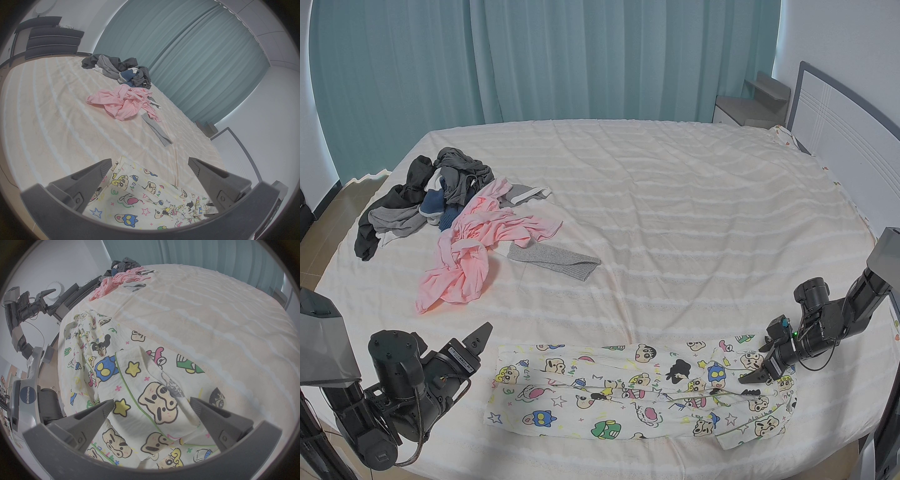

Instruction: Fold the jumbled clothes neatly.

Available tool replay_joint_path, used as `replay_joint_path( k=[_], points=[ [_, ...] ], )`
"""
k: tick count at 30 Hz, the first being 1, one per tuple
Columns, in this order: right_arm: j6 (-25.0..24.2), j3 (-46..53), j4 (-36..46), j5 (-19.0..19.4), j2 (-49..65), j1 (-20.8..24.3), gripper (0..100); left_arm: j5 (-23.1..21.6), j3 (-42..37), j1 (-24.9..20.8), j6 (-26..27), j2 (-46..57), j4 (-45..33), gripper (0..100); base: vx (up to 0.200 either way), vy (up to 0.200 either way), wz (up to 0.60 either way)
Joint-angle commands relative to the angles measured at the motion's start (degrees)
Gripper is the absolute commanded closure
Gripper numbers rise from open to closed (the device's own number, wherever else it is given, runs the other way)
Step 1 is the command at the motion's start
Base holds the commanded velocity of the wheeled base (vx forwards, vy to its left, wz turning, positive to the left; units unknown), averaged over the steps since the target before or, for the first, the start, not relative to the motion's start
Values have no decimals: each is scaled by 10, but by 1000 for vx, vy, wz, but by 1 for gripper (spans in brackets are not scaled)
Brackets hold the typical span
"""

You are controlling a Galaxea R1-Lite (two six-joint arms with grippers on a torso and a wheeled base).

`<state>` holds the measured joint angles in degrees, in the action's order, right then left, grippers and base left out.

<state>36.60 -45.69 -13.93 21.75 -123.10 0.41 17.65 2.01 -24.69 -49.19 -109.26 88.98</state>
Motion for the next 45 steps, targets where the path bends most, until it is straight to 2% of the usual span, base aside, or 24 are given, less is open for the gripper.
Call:
replay_joint_path(
  k=[1,7,8,30,45],
  points=[
    [1,-2,0,0,-6,4,0,0,0,0,0,-2,10,0,0,0,0],
    [5,-1,0,0,5,5,0,0,0,0,0,-2,10,0,0,0,0],
    [5,0,0,0,7,5,100,0,0,0,0,-2,10,0,0,0,0],
    [9,5,0,0,61,0,100,0,0,0,1,2,10,0,0,0,0],
    [7,-33,-1,-13,66,-19,100,1,0,0,1,5,10,0,0,0,0]
  ],
)
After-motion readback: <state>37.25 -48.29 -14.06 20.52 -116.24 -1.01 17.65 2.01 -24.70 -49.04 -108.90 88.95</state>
